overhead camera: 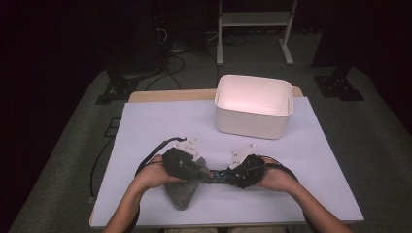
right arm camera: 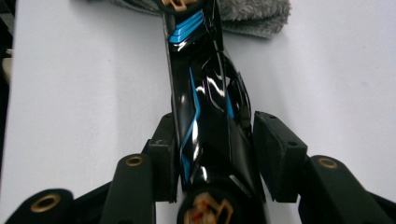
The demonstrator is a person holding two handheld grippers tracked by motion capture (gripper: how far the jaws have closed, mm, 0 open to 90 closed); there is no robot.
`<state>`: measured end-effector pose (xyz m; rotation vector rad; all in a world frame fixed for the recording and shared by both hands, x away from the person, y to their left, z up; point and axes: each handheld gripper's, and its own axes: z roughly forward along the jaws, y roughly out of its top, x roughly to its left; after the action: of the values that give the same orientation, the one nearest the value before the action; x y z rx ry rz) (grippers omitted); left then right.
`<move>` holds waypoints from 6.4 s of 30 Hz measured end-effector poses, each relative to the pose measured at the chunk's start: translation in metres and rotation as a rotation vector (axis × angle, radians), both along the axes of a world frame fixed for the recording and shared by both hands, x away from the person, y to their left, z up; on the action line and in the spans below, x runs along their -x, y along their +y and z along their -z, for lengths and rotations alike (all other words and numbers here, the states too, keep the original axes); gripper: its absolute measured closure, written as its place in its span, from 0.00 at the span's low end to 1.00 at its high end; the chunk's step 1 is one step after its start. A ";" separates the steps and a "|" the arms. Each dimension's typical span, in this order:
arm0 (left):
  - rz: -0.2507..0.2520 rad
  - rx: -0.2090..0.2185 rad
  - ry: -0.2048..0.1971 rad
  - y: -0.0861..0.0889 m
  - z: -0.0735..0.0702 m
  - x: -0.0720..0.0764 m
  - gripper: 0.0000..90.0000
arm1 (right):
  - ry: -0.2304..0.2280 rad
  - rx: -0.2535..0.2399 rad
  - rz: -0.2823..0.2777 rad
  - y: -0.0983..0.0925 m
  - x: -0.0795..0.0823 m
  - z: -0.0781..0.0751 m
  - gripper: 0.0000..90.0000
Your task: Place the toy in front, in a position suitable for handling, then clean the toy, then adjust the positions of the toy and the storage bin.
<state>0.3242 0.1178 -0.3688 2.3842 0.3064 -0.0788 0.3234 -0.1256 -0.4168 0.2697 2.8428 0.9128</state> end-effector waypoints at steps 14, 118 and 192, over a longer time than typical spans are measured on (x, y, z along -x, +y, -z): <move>0.039 -0.006 0.046 -0.001 0.016 0.008 0.85 | 0.099 -0.070 0.021 -0.008 0.003 -0.004 0.43; -0.317 0.104 -0.183 0.071 0.038 0.030 0.14 | 0.114 0.034 -0.117 -0.038 0.020 0.023 0.29; -0.327 0.109 -0.191 0.069 0.044 0.023 0.08 | 0.016 -0.079 0.034 -0.054 -0.073 -0.123 0.22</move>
<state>0.3008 0.1872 -0.4132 2.1846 0.5788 0.2751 0.3964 -0.1792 -0.2939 0.3340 2.8109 1.0228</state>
